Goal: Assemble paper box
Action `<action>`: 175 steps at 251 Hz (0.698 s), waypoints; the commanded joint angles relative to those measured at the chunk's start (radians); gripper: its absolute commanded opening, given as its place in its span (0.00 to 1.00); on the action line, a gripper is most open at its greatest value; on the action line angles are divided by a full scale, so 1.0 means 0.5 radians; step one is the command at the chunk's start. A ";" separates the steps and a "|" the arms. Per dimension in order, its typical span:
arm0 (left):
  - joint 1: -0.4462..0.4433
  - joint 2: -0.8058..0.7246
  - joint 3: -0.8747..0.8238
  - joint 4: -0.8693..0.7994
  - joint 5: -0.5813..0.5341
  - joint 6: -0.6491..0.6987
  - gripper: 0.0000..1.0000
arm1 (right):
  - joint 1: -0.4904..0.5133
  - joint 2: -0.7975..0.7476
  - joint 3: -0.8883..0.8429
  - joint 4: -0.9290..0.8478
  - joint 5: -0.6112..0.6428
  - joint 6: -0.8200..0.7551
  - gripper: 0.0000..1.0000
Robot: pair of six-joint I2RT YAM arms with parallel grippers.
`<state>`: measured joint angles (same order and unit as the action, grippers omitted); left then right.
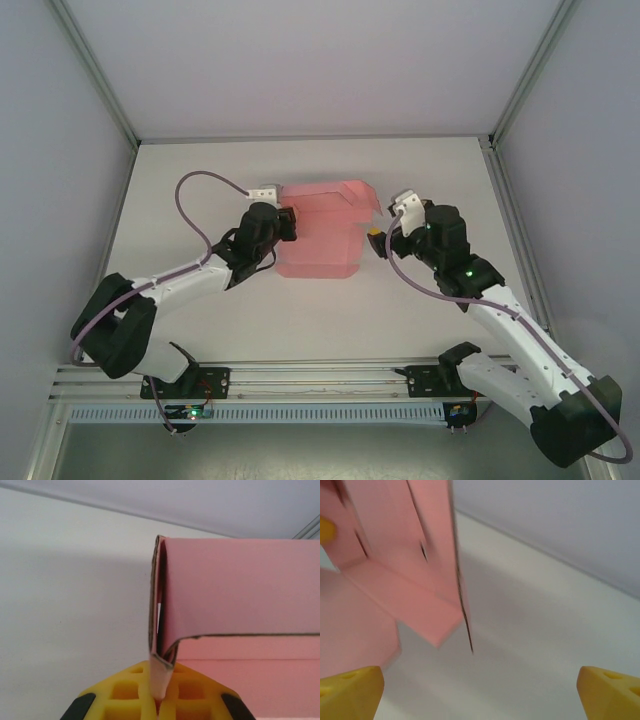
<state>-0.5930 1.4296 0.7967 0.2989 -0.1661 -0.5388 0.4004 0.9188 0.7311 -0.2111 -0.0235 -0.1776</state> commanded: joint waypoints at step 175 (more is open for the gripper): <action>0.025 0.002 0.054 -0.006 0.273 0.032 0.00 | -0.033 0.341 -0.075 0.889 -0.229 -0.067 0.98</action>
<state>-0.5907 1.4117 0.7967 0.2878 -0.0776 -0.5285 0.3634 1.0615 0.7017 0.1322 -0.0635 -0.1974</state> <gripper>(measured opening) 0.046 0.983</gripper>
